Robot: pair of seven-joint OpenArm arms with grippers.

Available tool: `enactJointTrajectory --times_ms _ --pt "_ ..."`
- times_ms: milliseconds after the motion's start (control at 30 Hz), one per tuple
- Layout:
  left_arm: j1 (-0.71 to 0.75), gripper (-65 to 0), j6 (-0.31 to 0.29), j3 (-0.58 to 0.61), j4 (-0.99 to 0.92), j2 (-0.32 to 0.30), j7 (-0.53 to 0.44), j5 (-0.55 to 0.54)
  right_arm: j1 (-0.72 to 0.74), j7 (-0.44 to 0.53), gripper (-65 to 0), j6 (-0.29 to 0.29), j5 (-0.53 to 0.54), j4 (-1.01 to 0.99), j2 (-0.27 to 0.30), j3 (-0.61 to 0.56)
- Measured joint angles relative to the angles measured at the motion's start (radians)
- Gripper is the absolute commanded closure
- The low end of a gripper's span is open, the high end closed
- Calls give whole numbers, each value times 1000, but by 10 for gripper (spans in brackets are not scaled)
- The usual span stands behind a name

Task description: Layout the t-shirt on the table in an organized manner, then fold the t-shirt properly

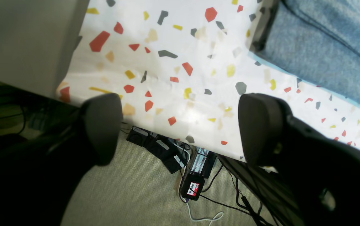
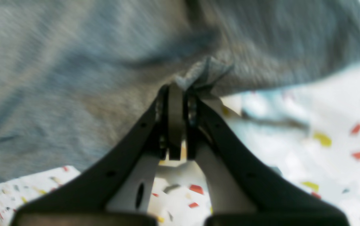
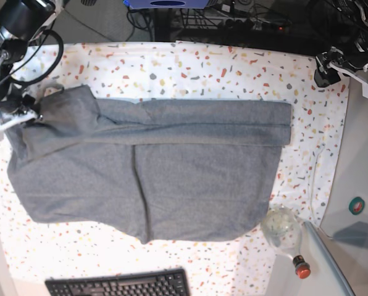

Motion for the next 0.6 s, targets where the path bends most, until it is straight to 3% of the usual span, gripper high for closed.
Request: enactJointTrajectory --times_ms 67,133,267,300,400,600 --pt "2 -553 0 0 0 -1 -24 2 13 -1 0 -2 -6 25 3 -14" --pt "24 -553 0 7 0 -2 -112 3 30 -3 0 -2 -9 30 11 -52" --pt "84 -553 0 117 -3 -2 -241 134 95 -9 0 -2 2 32 19 -99" --pt "87 -553 -1 137 -13 2 -270 145 112 -25 0 -29 6 34 27 -111" --pt "80 -553 -3 147 -83 1 -293 143 149 -26 0 -101 -2 34 53 -136" --pt "90 -553 0 145 -123 -4 -285 161 283 -26 0 -113 5 -26 76 -167"
